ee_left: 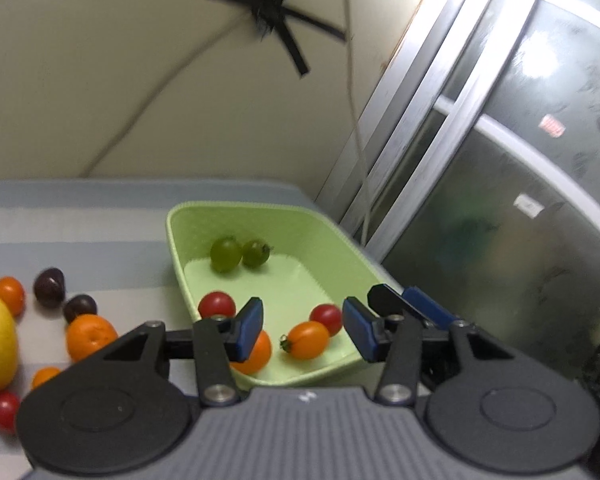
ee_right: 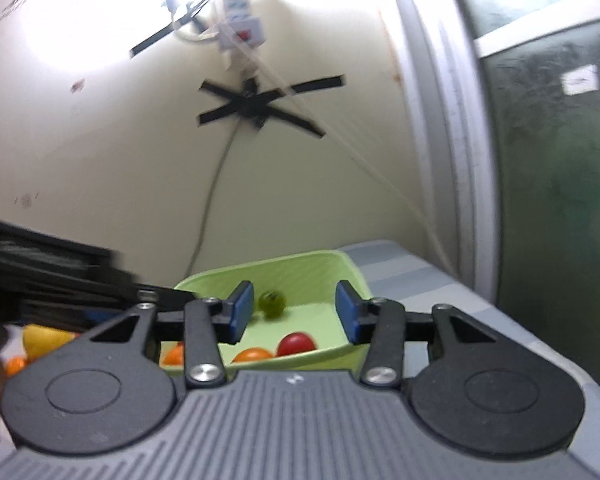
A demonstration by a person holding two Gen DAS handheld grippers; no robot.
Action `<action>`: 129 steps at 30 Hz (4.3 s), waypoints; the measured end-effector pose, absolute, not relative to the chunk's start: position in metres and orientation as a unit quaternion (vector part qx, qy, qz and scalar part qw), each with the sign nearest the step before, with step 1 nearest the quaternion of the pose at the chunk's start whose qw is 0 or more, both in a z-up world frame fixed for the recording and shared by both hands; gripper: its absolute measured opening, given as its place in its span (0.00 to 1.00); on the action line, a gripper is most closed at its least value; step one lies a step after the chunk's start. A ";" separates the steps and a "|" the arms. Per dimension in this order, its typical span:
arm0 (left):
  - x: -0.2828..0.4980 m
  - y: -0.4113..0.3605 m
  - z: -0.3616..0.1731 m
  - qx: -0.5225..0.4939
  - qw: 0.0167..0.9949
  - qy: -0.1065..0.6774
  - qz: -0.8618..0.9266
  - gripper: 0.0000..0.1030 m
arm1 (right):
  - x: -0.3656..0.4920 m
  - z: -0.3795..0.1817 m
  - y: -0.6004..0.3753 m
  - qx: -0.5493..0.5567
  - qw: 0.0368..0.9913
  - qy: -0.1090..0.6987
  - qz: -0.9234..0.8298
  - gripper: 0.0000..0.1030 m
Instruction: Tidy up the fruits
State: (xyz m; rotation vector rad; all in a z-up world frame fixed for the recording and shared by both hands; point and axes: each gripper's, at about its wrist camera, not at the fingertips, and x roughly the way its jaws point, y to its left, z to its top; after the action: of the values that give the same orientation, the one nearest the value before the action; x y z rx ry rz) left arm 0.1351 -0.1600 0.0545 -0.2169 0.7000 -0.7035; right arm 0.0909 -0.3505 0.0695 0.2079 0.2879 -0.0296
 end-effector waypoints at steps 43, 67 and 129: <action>0.029 -0.029 0.006 0.058 0.961 0.263 -0.065 0.55 | 0.036 0.051 -0.269 0.166 0.958 0.217 0.091 0.49; 0.031 -0.023 0.006 0.059 0.964 0.249 -0.076 0.60 | 0.033 0.050 -0.269 0.181 0.957 0.207 0.090 0.51; 0.049 0.051 0.008 -0.162 0.954 0.240 -0.079 0.80 | 0.162 0.051 -0.140 0.107 0.919 0.331 0.187 0.72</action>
State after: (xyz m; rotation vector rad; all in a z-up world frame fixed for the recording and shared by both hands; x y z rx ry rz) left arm 0.0493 0.0510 0.0077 -0.3294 0.4879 -0.1611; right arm 0.1620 -0.1403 0.0514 0.2199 0.6795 0.3850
